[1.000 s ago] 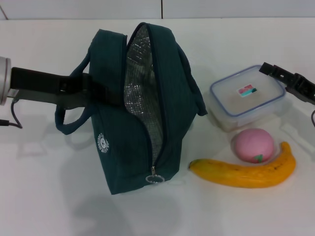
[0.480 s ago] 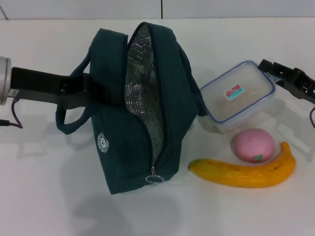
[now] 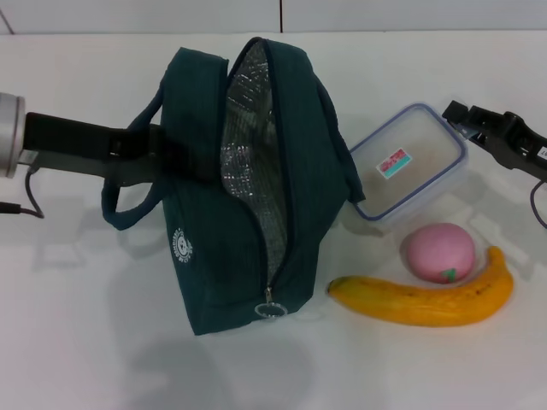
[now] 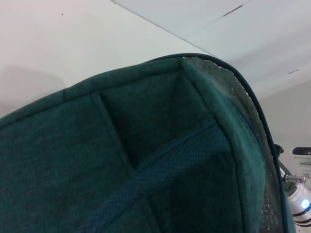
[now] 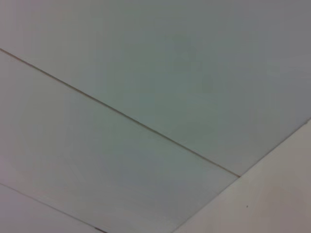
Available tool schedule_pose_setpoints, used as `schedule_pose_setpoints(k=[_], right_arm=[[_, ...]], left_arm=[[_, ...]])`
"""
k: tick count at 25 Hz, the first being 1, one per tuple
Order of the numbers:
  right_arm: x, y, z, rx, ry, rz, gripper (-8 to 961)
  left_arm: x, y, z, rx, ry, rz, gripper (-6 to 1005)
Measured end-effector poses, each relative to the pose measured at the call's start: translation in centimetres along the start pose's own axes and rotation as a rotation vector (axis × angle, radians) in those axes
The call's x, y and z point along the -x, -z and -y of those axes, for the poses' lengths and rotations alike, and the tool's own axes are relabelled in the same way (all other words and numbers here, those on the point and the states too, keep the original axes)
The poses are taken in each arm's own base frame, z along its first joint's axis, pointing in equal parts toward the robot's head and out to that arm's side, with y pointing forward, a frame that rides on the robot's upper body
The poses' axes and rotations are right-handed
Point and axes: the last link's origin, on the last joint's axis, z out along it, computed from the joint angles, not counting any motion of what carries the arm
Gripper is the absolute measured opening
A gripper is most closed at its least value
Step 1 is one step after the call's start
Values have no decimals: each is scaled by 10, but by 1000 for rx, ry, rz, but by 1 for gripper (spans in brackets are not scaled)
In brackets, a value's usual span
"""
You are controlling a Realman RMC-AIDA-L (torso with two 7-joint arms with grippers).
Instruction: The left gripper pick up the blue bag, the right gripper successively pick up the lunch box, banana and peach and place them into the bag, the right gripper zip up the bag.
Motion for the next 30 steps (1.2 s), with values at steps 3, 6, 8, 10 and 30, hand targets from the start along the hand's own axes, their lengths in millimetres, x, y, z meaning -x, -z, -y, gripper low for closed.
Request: schedule_pose_setpoints(k=[3, 6, 8, 10, 30], right_arm=[[-1, 0, -1, 7, 0, -7, 228], [-1, 0, -2, 13, -1, -8, 189], [-2, 1, -2, 14, -4, -5, 149], [-2, 3, -1, 14, -5, -5, 108], [28, 58, -22, 232, -40, 238, 97]], left_arm=[[-1, 0, 0, 0, -2, 0, 41], [0, 0, 0, 0, -1, 1, 41], [1, 0, 0, 1, 2, 2, 40], [2, 0, 1, 3, 5, 2, 40], [2, -3, -5, 48, -1, -11, 41]])
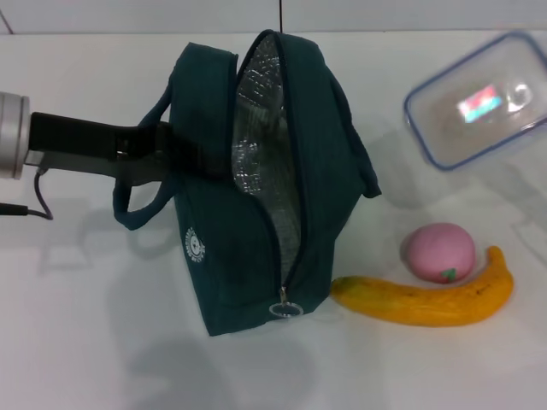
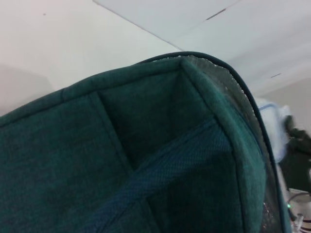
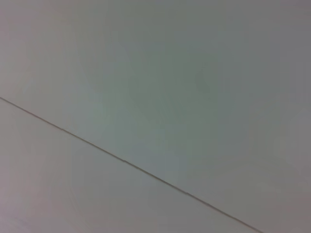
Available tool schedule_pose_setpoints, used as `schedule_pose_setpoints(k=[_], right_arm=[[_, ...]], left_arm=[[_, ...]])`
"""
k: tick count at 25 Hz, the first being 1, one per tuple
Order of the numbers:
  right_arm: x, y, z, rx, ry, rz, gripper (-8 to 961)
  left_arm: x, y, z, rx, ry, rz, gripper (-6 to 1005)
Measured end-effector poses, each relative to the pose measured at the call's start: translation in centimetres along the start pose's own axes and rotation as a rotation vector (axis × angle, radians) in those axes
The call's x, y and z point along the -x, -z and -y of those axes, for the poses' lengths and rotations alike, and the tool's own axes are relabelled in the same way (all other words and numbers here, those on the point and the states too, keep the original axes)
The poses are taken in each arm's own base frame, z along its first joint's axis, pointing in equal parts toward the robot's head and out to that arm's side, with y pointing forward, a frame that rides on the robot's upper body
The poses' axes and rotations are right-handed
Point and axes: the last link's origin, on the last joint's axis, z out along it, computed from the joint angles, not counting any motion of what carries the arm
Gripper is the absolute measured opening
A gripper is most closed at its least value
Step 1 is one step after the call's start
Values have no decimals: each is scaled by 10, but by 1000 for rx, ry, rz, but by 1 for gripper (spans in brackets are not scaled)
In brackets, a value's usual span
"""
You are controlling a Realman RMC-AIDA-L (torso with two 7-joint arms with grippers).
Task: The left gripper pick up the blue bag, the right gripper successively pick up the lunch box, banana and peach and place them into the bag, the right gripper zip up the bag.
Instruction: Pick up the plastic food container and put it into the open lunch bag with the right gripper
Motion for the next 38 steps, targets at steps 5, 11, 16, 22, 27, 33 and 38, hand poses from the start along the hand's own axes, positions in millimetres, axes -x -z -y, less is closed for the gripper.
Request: schedule_pose_setpoints(k=[5, 11, 16, 22, 27, 33, 38], right_arm=[[7, -4, -22, 158, -54, 33, 100], [5, -36, -47, 336, -90, 8, 104], [1, -75, -65, 440, -105, -57, 107], [-11, -113, -71, 439, -107, -136, 111], [-27, -135, -59, 324, -43, -230, 114], [-43, -137, -47, 235, -2, -320, 117], [-48, -131, -39, 193, 4, -341, 120]], left_arm=[[1, -3, -2, 2, -7, 17, 41], [1, -12, -7, 9, -44, 58, 40], [0, -17, -11, 16, -68, 78, 40], [-3, -28, -13, 47, -86, 105, 40], [-4, -31, -13, 59, -104, 109, 40], [-6, -26, -9, 49, -106, 82, 40], [-6, -17, -1, 44, -90, 44, 40]])
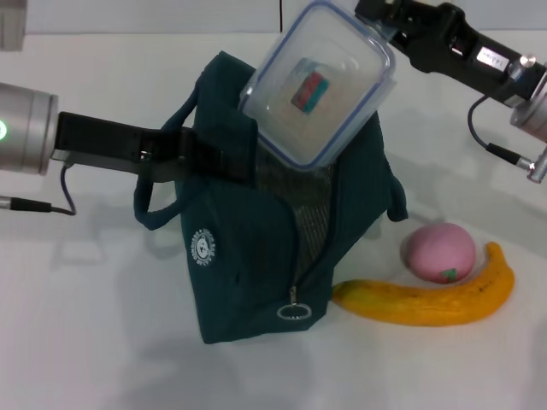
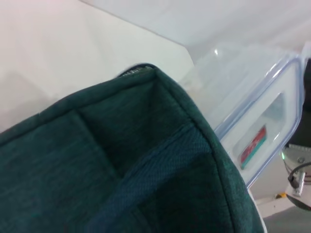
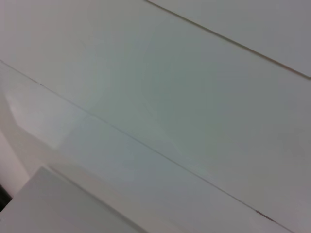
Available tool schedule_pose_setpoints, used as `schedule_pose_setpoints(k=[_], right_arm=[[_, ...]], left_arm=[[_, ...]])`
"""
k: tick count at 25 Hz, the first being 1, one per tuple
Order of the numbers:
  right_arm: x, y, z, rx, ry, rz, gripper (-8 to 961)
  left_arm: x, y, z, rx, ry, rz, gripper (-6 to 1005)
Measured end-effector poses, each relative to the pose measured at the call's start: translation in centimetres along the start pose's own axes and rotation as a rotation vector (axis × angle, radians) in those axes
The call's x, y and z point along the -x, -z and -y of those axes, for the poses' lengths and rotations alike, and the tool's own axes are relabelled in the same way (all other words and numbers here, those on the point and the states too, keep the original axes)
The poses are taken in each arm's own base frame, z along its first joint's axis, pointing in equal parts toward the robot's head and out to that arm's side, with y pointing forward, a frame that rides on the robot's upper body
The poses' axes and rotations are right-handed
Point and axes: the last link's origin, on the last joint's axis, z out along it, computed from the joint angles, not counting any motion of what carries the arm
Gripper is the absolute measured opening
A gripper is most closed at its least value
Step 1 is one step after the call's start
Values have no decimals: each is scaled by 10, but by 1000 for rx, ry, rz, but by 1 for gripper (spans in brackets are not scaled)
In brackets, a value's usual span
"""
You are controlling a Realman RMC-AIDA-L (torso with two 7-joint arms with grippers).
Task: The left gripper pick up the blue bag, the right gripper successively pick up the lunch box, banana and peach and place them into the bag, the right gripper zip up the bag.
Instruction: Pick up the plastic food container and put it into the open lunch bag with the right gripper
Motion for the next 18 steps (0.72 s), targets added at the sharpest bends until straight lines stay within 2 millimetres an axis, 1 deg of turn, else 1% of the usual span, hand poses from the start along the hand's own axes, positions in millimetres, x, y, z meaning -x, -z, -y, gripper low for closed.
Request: schedule_pose_setpoints(k=[3, 7, 14, 18], right_arm=[[-1, 2, 2, -18, 3, -7, 122], [1, -1, 4, -31, 22, -23, 125], [4, -18, -3, 0, 41, -67, 129], [9, -20, -6, 10, 64, -74, 244]], left_arm=[[0, 2, 2, 4, 7, -6, 40], [-1, 2, 2, 5, 7, -7, 40], [-2, 2, 2, 7, 5, -7, 41], [-1, 0, 2, 11, 7, -7, 41]])
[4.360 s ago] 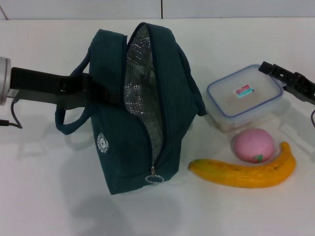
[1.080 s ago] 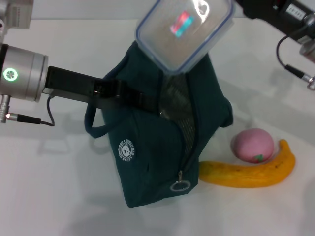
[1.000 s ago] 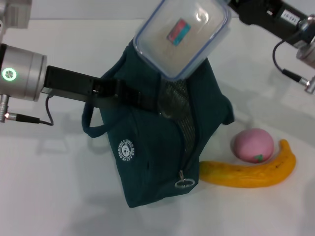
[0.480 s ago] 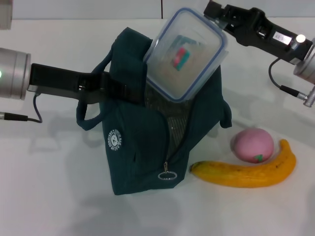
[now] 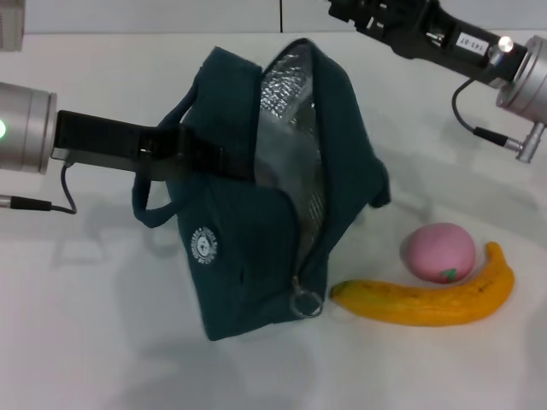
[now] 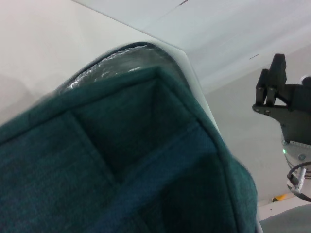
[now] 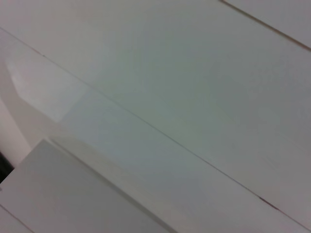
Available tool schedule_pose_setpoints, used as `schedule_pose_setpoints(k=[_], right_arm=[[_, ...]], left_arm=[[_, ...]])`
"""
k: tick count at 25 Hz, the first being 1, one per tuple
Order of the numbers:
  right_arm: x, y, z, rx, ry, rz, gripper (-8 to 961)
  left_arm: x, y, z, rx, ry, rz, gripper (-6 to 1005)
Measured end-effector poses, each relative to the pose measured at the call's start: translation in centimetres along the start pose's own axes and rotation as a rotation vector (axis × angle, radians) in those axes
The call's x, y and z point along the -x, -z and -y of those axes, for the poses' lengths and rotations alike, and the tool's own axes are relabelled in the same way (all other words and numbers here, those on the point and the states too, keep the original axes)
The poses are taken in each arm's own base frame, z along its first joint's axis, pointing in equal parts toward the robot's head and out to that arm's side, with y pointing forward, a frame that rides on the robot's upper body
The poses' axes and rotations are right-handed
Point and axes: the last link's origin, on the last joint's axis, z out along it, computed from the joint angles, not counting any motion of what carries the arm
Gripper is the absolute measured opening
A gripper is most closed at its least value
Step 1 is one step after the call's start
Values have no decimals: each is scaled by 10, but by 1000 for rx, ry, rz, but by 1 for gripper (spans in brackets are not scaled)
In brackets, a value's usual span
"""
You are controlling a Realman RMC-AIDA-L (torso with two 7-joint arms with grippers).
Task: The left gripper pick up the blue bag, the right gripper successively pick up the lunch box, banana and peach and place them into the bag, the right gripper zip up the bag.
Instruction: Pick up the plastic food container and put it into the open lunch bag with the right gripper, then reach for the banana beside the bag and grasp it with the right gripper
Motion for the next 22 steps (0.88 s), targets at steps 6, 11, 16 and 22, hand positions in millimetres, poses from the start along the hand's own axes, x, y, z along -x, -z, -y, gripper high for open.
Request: schedule_pose_setpoints(k=[6, 11, 16, 22], right_arm=[[14, 17, -10, 8, 143, -26, 441], [26, 32, -24, -23, 377, -209, 620], [36, 42, -37, -53, 541, -485, 750], [45, 42, -63, -114, 723, -888, 851]], left_arm=[[3, -1, 4, -1, 5, -6, 41], [7, -3, 10, 6, 21, -8, 41], [8, -3, 11, 7, 18, -10, 41], [8, -4, 12, 4, 14, -16, 41]])
